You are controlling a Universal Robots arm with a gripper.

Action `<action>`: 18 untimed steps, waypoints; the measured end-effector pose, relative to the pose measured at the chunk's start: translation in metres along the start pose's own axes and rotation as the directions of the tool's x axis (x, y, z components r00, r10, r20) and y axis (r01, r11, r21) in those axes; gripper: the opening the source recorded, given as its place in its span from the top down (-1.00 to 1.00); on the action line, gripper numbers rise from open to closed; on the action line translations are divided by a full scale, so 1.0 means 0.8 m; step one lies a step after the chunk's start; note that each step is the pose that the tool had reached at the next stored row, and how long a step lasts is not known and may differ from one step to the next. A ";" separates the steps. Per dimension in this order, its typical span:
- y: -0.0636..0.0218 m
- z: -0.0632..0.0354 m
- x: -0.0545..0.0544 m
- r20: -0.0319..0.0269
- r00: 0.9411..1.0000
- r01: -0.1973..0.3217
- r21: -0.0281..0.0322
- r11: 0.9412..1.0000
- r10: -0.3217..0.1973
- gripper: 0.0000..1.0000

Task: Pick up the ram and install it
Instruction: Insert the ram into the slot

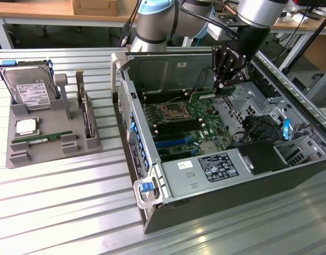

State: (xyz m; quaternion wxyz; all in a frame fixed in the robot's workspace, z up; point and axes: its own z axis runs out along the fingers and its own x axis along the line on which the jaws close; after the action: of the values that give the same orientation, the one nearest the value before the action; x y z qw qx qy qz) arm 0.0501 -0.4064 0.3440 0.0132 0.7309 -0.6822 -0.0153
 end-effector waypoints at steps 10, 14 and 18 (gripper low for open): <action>0.000 0.010 0.000 0.000 1.000 0.000 0.000 1.000 0.000 0.76; -0.001 0.012 0.000 0.000 1.000 0.000 0.000 1.000 0.000 0.76; -0.001 0.014 0.000 0.000 1.000 0.000 0.000 1.000 0.000 0.76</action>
State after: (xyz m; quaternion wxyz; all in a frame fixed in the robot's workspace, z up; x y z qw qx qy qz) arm 0.0501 -0.4064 0.3329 0.0131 0.7309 -0.6822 -0.0153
